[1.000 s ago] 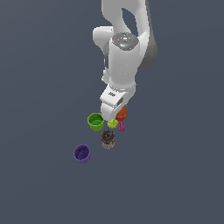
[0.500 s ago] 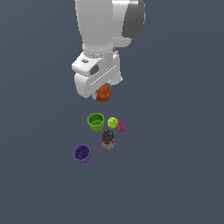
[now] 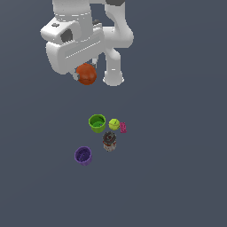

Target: Pick up a designated object from a clutter of objects.

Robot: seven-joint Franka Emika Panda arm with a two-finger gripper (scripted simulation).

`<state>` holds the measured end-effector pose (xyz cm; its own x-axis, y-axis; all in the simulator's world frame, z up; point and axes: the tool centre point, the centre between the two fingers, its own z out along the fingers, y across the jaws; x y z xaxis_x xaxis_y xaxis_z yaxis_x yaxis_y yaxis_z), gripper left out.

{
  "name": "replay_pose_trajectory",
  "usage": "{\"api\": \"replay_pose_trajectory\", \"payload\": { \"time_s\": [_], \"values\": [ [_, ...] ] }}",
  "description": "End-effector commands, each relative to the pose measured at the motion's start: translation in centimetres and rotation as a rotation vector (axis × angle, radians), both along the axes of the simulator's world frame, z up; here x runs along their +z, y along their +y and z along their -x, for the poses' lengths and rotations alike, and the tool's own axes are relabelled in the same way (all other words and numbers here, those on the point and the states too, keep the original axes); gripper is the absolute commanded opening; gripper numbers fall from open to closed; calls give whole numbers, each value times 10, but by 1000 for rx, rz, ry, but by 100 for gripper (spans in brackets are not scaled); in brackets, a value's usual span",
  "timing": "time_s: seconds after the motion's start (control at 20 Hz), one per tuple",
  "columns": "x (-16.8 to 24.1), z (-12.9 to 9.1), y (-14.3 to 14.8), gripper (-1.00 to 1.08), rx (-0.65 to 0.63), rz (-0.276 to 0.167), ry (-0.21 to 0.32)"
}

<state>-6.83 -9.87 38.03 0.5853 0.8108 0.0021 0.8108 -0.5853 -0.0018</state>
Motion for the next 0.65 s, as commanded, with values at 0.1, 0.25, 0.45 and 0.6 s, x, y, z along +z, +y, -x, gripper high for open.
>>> {"api": "replay_pose_trajectory", "payload": {
  "time_s": [0.1, 0.25, 0.45, 0.6],
  "values": [
    [21, 5, -16, -100, 1, 1, 0],
    [29, 6, -22, -100, 1, 2, 0],
    [32, 6, -25, -100, 1, 3, 0],
    [30, 5, -24, -100, 1, 3, 0]
  ]
}}
